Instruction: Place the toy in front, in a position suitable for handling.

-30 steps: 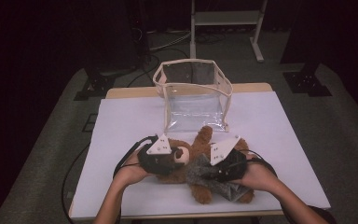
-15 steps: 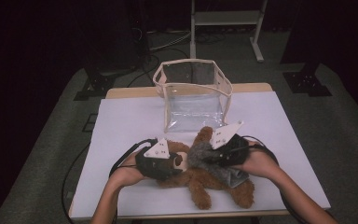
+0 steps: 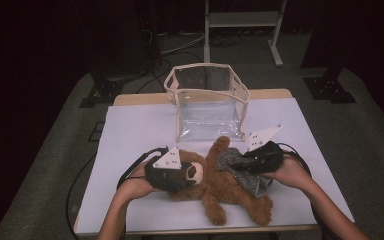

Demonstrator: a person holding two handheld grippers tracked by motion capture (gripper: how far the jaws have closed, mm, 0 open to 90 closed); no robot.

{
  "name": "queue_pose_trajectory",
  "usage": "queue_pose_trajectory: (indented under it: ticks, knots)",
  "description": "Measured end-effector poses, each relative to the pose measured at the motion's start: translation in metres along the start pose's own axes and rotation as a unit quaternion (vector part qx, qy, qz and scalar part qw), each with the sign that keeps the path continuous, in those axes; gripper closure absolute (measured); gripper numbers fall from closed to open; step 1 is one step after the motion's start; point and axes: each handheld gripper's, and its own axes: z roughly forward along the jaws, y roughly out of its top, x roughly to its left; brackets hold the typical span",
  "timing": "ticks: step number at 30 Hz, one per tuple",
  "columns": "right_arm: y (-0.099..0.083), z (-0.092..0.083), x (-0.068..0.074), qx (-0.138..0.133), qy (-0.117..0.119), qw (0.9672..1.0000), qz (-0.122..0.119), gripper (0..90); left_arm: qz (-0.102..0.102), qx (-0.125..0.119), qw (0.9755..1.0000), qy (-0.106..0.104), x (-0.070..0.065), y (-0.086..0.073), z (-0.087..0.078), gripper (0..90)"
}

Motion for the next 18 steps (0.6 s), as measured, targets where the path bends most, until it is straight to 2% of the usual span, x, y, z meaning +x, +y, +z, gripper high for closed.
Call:
queue_pose_trajectory:
  ticks: [3, 5, 6, 8, 11, 14, 18]
  knots:
    - [-0.009, -0.005, -0.01, 0.002, -0.01, 0.9999, 0.014, 74.3, -0.002, 0.001, 1.0, 0.001, 0.0, -0.001, 0.001, 45.0]
    - [-0.02, -0.008, -0.023, 0.008, -0.022, 0.9991, 0.036, 74.2, -0.004, 0.0, 1.0, 0.0, 0.0, -0.001, 0.001, 45.0]
    - [-0.028, -0.011, -0.03, 0.012, -0.032, 0.998, 0.054, 74.2, -0.001, 0.002, 1.0, 0.0, 0.0, -0.001, 0.001, 45.0]
    - [-0.04, -0.016, -0.042, 0.014, -0.042, 0.9962, 0.075, 74.2, -0.002, 0.002, 1.0, -0.002, 0.0, -0.001, 0.001, 45.0]
    - [-0.05, -0.023, -0.052, 0.014, -0.052, 0.9941, 0.094, 74.2, -0.003, -0.001, 1.0, -0.003, 0.0, -0.001, 0.002, 45.0]
    - [-0.048, -0.029, -0.052, 0.001, -0.049, 0.9939, 0.099, 74.1, -0.004, -0.001, 1.0, -0.005, 0.0, -0.001, 0.003, 45.1]
    - [-0.039, -0.024, -0.052, -0.003, -0.041, 0.9951, 0.09, 74.0, 0.0, 0.002, 1.0, -0.008, -0.001, -0.001, 0.002, 45.2]
